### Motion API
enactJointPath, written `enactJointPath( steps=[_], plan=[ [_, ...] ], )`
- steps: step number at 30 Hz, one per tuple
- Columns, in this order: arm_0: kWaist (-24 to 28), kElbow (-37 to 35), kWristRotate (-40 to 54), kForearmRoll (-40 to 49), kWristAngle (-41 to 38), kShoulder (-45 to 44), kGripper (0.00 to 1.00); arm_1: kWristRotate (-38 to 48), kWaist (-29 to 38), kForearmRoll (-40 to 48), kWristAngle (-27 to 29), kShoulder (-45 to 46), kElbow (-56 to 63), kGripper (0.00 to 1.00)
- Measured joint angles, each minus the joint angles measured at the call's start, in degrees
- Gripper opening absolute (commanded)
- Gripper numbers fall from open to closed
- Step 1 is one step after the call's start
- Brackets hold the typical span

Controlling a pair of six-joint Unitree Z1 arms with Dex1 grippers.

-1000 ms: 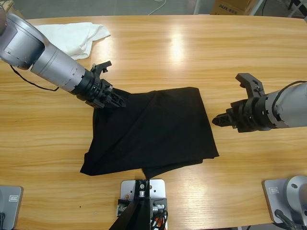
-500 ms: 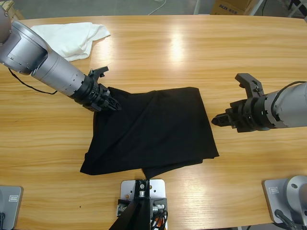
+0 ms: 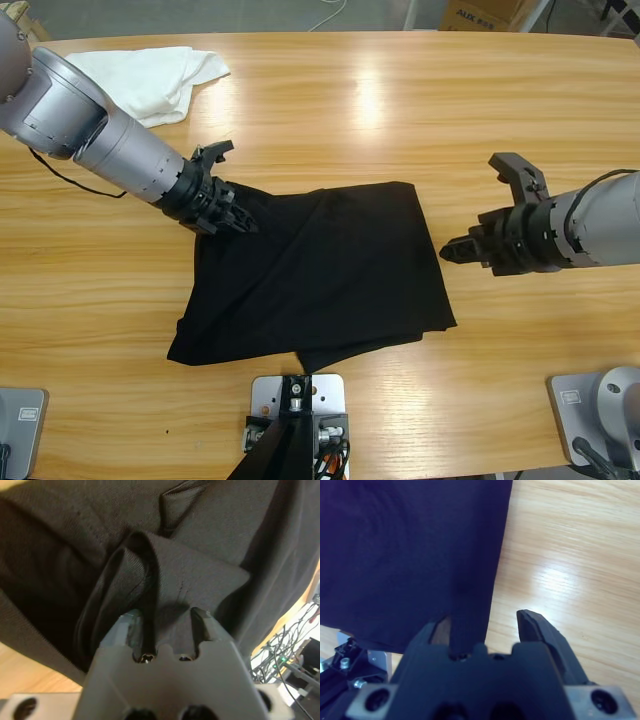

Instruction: Fold clothes

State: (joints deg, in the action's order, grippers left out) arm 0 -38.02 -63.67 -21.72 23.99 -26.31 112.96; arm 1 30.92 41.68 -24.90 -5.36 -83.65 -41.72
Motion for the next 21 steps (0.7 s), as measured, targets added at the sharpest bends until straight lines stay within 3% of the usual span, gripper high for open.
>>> enactJointPath(
  steps=[12, 21],
  plan=[
    [-1.64, 0.00, 1.87, -2.29, 1.23, 0.00, 0.000, 0.00, 0.00, 0.43, 0.00, -0.35, 0.01, 0.536],
    [-1.55, -0.70, 1.09, -0.36, 11.99, -6.31, 0.000, 0.00, 0.00, 1.22, -0.01, -1.37, 0.24, 0.536]
  ],
)
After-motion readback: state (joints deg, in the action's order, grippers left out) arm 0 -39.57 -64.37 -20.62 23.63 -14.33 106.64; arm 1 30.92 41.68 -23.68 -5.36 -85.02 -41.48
